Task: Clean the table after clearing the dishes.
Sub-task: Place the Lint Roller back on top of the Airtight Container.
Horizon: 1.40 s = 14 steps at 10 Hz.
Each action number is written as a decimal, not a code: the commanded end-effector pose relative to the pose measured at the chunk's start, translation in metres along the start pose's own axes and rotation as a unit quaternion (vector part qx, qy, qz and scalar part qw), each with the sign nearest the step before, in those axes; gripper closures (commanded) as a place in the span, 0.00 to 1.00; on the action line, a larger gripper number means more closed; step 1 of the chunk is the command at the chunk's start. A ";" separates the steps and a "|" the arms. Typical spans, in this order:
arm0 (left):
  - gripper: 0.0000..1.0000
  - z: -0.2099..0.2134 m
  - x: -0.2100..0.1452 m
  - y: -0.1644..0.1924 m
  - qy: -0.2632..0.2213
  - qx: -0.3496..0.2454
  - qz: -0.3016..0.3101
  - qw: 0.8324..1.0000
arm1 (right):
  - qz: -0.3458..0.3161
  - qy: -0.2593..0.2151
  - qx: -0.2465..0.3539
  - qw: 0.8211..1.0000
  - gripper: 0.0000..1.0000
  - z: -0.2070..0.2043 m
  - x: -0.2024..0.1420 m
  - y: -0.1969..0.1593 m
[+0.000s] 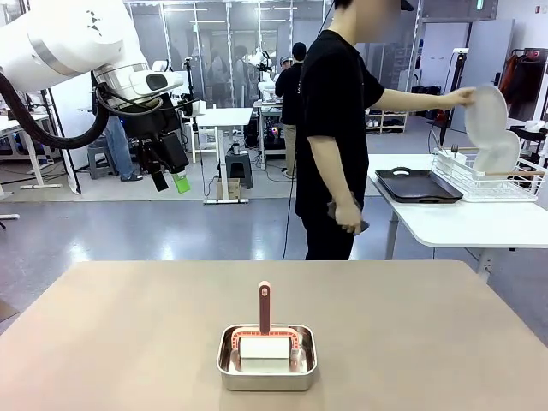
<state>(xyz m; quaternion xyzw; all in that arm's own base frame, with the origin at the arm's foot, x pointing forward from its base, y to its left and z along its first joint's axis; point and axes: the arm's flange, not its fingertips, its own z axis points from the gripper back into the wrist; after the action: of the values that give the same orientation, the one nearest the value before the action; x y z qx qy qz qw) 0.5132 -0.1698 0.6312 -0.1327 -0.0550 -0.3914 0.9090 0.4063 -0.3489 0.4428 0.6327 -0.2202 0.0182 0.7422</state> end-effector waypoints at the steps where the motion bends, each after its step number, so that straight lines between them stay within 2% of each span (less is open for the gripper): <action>1: 0.00 0.000 0.000 0.000 0.000 0.000 0.000 1.000 | 0.005 0.001 -0.005 1.000 0.00 -0.002 -0.004 0.003; 2: 0.00 0.018 -0.004 0.007 -0.030 -0.045 0.038 0.998 | 0.005 0.001 -0.005 1.000 0.00 -0.002 -0.004 0.003; 3: 0.00 0.039 -0.022 0.032 -0.093 -0.090 0.108 0.986 | 0.005 0.001 -0.005 1.000 0.00 -0.002 -0.004 0.003; 4: 0.00 0.061 -0.061 0.065 -0.126 -0.126 0.174 0.968 | 0.005 0.001 -0.005 1.000 0.00 -0.002 -0.004 0.003; 5: 0.00 0.078 -0.099 0.089 -0.160 -0.189 0.214 0.945 | 0.005 0.001 -0.005 1.000 0.00 -0.002 -0.004 0.003; 7: 0.00 0.094 -0.171 0.135 -0.228 -0.239 0.266 0.906 | 0.005 0.001 -0.005 1.000 0.00 -0.002 -0.004 0.003; 8: 0.00 0.096 -0.208 0.157 -0.261 -0.303 0.279 0.873 | 0.005 0.001 -0.005 1.000 0.00 -0.002 -0.004 0.003; 9: 0.00 0.091 -0.239 0.177 -0.277 -0.330 0.284 0.856 | 0.005 0.001 -0.005 1.000 0.00 -0.002 -0.004 0.003; 11: 0.00 0.068 -0.292 0.210 -0.288 -0.375 0.280 0.836 | 0.005 0.001 -0.005 1.000 0.00 -0.002 -0.004 0.003; 12: 0.00 0.055 -0.319 0.225 -0.304 -0.417 0.268 0.813 | 0.005 0.001 -0.005 1.000 0.00 -0.002 -0.004 0.003; 13: 0.00 0.041 -0.341 0.240 -0.305 -0.430 0.266 0.807 | 0.005 0.001 -0.005 1.000 0.00 -0.002 -0.004 0.003; 14: 0.00 0.028 -0.359 0.256 -0.301 -0.454 0.274 0.793 | 0.005 0.001 -0.005 1.000 0.00 -0.002 -0.004 0.003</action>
<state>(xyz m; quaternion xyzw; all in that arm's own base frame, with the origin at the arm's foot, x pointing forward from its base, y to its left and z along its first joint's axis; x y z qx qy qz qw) 0.4477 0.2406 0.5392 -0.6249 -0.1179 -0.0407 0.7707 0.4060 -0.3491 0.4431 0.6325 -0.2206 0.0182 0.7422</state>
